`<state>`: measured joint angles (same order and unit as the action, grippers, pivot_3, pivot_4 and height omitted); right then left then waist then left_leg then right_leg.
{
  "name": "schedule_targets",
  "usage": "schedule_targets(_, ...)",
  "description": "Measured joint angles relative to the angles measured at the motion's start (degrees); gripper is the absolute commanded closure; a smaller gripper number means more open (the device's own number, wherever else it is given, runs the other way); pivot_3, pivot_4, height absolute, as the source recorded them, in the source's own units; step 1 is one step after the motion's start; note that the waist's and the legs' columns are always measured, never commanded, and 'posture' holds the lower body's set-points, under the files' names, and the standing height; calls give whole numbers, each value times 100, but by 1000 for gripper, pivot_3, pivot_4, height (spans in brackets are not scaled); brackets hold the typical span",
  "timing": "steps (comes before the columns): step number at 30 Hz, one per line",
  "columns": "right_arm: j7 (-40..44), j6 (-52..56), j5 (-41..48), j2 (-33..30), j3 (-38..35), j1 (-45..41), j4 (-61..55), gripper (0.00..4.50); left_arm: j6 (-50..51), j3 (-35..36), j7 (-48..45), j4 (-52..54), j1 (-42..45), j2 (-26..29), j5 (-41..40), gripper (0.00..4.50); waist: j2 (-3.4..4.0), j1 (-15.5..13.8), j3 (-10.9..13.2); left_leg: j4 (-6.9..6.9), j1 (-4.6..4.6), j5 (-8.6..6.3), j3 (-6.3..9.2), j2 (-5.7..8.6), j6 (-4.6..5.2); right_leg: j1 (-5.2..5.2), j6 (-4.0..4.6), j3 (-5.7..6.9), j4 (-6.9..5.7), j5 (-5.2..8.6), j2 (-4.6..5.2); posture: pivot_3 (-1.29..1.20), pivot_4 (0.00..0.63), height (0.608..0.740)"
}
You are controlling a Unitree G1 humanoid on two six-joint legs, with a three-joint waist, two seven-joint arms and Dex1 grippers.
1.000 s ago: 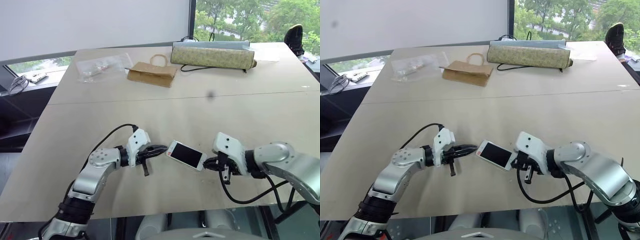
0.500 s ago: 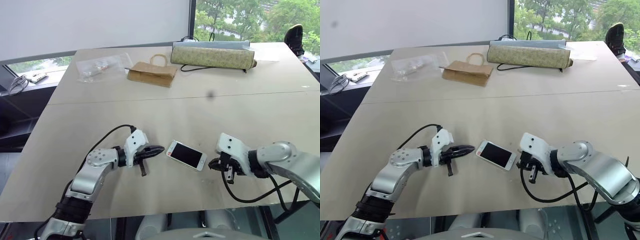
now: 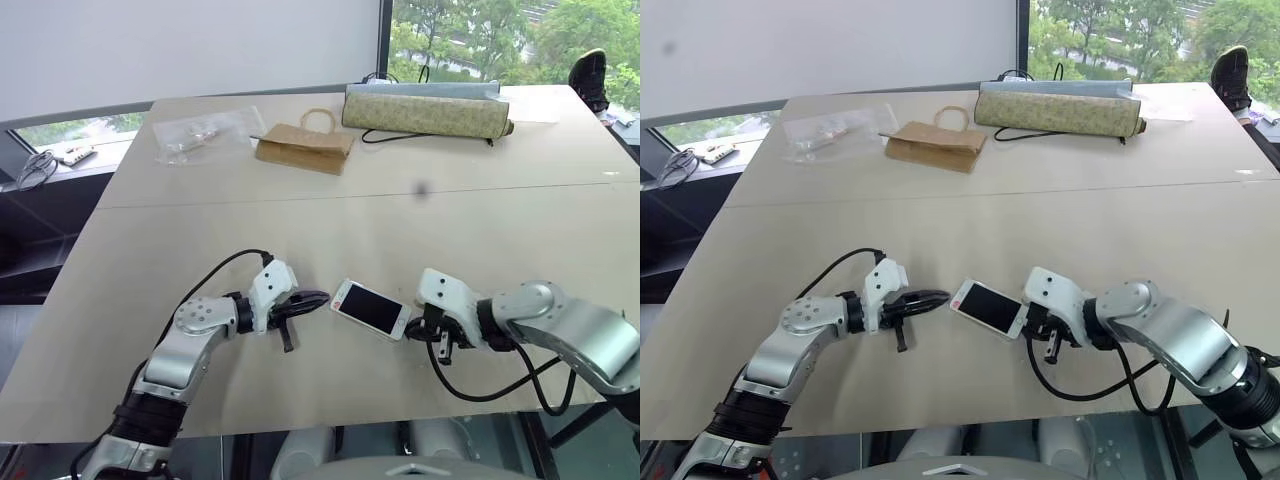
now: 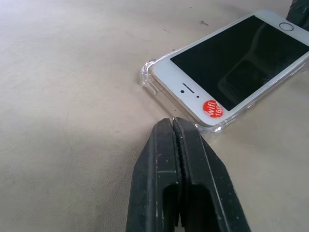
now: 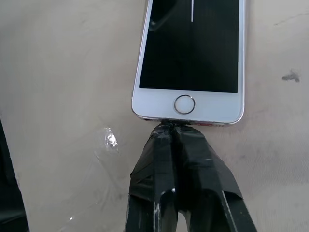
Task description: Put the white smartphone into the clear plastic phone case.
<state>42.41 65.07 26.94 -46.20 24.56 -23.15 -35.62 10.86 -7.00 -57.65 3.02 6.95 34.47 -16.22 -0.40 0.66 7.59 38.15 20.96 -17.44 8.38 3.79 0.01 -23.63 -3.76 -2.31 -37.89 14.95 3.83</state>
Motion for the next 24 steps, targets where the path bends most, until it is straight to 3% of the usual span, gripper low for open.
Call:
schedule_targets(15,1295,-1723,-1286,7,914,-1290,1857,4500,636,106,544,690,-355,-89,22,4473,1,11,1,-3,-7,0,-2,-1,0,3,0,-3,0,0,-2,0,150,740)
schedule_targets(24,1894,-2887,-2114,663,1072,-1975,3468,4500,1273,223,1030,1003,-424,-346,23,4473,0,24,0,-1,-27,-1,-3,-1,2,16,6,-6,-7,-5,-6,0,150,740)
